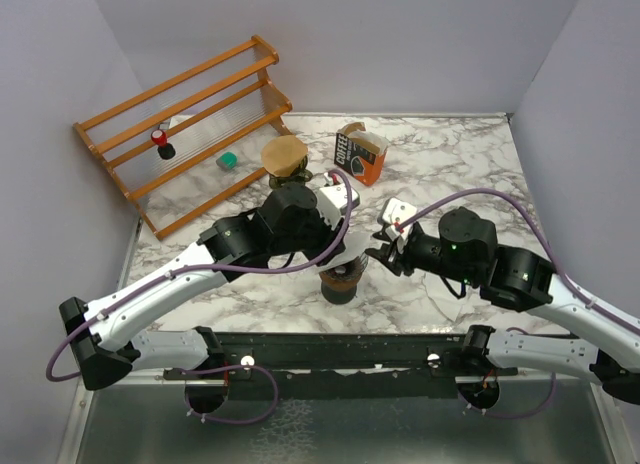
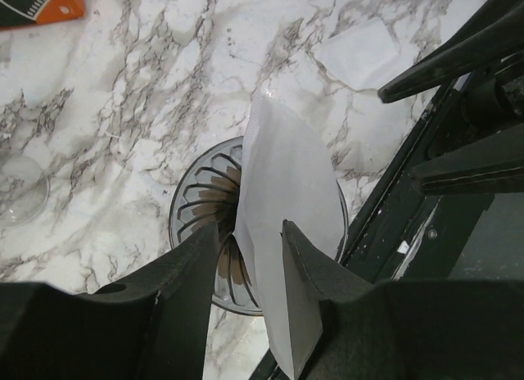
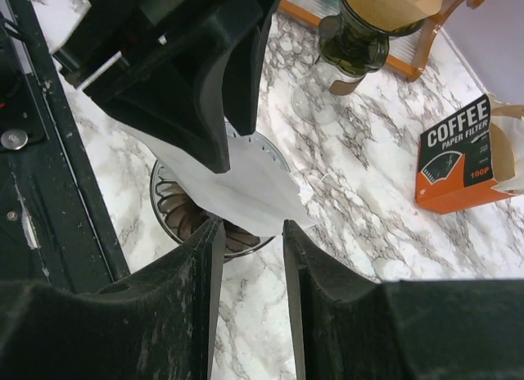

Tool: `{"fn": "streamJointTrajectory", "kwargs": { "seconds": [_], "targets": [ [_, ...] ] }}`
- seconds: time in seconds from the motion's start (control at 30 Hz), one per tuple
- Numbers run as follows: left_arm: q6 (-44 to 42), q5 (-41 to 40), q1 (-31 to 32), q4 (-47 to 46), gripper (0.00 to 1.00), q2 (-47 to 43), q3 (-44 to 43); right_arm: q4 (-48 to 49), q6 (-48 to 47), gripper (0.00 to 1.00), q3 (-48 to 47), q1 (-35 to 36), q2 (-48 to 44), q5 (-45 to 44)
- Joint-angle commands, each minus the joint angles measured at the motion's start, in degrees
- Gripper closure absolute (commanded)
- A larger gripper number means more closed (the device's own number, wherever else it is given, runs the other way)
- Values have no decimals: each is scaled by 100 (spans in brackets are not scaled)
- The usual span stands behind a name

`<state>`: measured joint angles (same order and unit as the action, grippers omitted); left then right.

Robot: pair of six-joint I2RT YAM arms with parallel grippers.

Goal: Place the coffee filter in the dripper
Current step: Place the coffee filter in the coffee dripper.

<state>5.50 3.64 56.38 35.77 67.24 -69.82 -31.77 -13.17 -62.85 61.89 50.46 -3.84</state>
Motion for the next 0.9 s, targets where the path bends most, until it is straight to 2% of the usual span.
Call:
{"fn": "streamJointTrajectory", "kwargs": {
  "seconds": [0.0,0.17,0.2,0.3,0.63,0.87],
  "targets": [
    [-147,235,40,-87,61,-208,-338,133,129,60,99,34,-111,-83],
    [-132,519,42,-16,63,-313,-551,121,139,60,106,34,-216,-139],
    [-110,573,41,-3,69,-330,-600,119,147,60,104,34,-227,-143],
    [-61,838,44,26,99,-348,-687,115,139,59,114,34,-268,-178],
    [-30,1005,49,195,100,17,-691,147,183,59,219,34,-323,-178],
    [-151,453,42,316,100,281,-664,116,175,59,253,34,-367,-177]
  ]
}}
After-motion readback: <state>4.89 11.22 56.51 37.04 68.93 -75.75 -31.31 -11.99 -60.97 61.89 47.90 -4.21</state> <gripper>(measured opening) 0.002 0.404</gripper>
